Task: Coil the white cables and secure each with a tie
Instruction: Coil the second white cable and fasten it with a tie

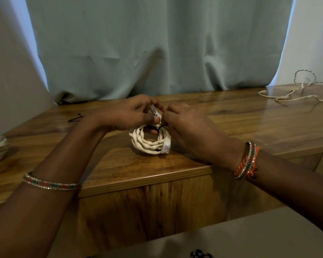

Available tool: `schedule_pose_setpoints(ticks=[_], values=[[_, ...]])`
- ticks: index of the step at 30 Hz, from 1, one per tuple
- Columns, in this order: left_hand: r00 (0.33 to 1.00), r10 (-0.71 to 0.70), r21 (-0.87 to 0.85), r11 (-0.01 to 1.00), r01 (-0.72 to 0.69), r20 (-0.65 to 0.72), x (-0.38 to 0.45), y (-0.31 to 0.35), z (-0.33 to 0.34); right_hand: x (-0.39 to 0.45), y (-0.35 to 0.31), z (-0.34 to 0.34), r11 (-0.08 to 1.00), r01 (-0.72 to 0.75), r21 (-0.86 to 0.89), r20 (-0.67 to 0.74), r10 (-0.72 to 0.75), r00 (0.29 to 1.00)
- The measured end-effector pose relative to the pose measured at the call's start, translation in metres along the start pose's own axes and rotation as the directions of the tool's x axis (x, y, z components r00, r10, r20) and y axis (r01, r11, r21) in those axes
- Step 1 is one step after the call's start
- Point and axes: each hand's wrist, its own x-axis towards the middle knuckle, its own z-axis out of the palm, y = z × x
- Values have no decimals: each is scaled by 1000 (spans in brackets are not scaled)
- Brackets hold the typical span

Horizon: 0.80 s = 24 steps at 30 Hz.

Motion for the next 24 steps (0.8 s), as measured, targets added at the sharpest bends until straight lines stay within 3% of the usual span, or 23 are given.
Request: schedule_pose_setpoints(ticks=[2,6,12,17,21,24], values=[[1000,1,9,1000,-1,-1,-1,1,1,-1,1,1,998,48,-36,-2,-48,999],[999,-26,-46,999,24,-27,-1,1,2,1,7,-7,996,11,92,134,-24,991],[999,-35,-61,998,32,-34,-1,3,5,5,20,-4,978,20,210,75,-36,997],[999,-33,1,999,33,-25,0,0,2,1,22,-1,891,-101,443,41,93,995],[998,-21,17,1000,22,-62,0,-1,0,-1,24,3,740,-267,617,80,278,957],[994,-10,15,1000,12,-107,-2,3,1,0,27,2,739,-268,618,46,306,951]])
